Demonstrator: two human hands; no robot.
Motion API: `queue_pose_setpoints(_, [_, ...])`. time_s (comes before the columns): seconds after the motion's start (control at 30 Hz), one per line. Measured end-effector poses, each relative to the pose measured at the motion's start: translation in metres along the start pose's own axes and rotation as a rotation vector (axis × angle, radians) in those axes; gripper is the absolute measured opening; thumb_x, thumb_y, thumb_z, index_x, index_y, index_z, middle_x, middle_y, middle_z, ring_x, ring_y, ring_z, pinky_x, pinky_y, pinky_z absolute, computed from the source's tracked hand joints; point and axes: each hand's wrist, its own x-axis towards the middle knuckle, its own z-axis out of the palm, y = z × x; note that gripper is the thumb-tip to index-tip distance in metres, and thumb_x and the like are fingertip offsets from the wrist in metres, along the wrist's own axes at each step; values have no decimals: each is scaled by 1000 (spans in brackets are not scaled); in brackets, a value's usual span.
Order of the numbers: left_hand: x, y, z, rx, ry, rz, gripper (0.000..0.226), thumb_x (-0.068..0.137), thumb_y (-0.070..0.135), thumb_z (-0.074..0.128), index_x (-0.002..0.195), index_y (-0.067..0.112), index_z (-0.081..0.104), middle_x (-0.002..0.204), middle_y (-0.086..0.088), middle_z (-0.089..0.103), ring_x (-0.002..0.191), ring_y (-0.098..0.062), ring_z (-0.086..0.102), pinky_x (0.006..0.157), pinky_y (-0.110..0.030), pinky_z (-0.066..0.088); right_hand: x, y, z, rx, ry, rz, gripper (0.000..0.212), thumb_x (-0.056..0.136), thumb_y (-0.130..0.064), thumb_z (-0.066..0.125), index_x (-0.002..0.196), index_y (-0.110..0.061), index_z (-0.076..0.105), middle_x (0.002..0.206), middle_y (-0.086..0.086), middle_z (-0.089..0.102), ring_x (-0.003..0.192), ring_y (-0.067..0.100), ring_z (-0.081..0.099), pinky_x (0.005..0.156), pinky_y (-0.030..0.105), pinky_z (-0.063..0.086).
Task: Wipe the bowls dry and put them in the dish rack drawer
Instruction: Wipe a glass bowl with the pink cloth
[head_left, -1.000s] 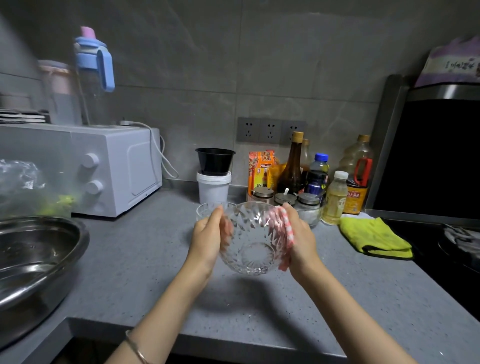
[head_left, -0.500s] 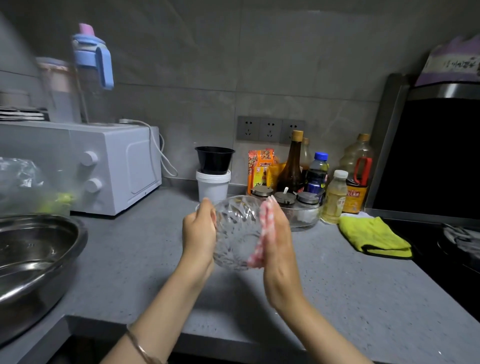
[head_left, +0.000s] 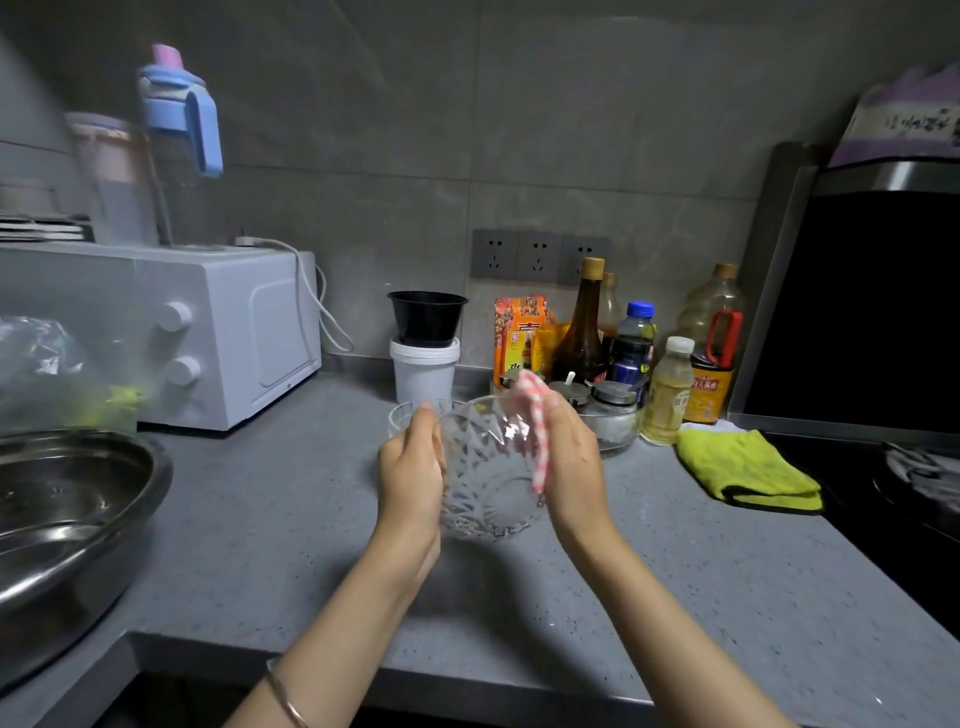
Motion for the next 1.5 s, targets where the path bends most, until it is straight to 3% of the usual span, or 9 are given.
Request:
queue_pose_setpoints(0.2, [1, -8, -7, -109, -29, -132, 32, 95, 37, 49, 80, 13, 64, 80, -9, 65, 78, -22, 62, 79, -38, 51, -1, 2, -6, 196, 131, 404, 39, 96, -39, 46, 79, -18, 74, 78, 6, 73, 81, 23, 68, 83, 40, 51])
queue_pose_setpoints(0.57, [-4, 16, -1, 512, -368, 350, 58, 97, 36, 45, 42, 19, 44, 36, 7, 39, 39, -7, 37, 53, -25, 33, 3, -7, -12, -244, -165, -15, 57, 100, -28, 41, 49, -3, 50, 41, 7, 44, 33, 11, 39, 40, 16, 34])
queue_pose_setpoints(0.67, [-6, 14, -2, 477, -280, 379, 62, 98, 31, 47, 39, 19, 33, 36, 8, 30, 39, -10, 30, 50, -26, 26, -4, 2, -10, -153, -96, -59, 56, 99, -36, 40, 61, 0, 59, 50, 8, 56, 44, 13, 53, 46, 21, 42])
queue_pose_setpoints(0.77, [-1, 12, -6, 285, -149, 209, 62, 97, 31, 49, 37, 20, 33, 44, 2, 30, 45, -15, 32, 54, -26, 26, -19, 18, -8, -70, -71, -88, 45, 96, -53, 32, 110, -25, 66, 99, -3, 70, 94, 8, 66, 79, 29, 54])
queue_pose_setpoints(0.87, [8, 8, -10, 121, 3, 43, 49, 91, 36, 52, 45, 23, 41, 58, -9, 39, 61, -22, 39, 63, -32, 31, -38, 26, -1, -330, -89, -325, 47, 99, -52, 17, 143, -42, 28, 150, -16, 32, 140, 5, 28, 115, 27, 25])
queue_pose_setpoints(0.97, [8, 7, -7, 57, 9, -8, 41, 91, 36, 53, 58, 13, 53, 61, -10, 53, 63, -22, 51, 64, -32, 40, -45, 25, 9, -778, -104, -582, 49, 102, -40, 16, 150, -31, 22, 159, -7, 14, 147, 16, 10, 119, 37, 9])
queue_pose_setpoints(1.07, [2, 5, 0, 23, -92, -34, 34, 98, 18, 47, 71, 11, 66, 67, -3, 67, 68, -18, 65, 67, -28, 52, -33, 17, 13, -965, -71, -787, 44, 101, -34, 30, 141, -24, 45, 149, 0, 40, 141, 19, 29, 115, 41, 20])
queue_pose_setpoints(1.3, [-6, 1, 0, 58, -42, -3, 34, 95, 39, 50, 77, 10, 52, 59, -5, 41, 54, -16, 41, 52, -24, 35, -5, -5, 3, -301, -5, -184, 28, 96, -51, 36, 101, -43, 63, 87, -17, 66, 78, 0, 61, 66, 20, 48])
queue_pose_setpoints(1.5, [-6, -5, -8, -120, -4, -90, 32, 90, 45, 54, 88, 13, 57, 76, -13, 50, 72, -25, 48, 66, -36, 40, -10, 3, -6, 144, 54, 386, 36, 97, -46, 36, 104, -26, 65, 92, -1, 71, 92, 19, 67, 68, 29, 50])
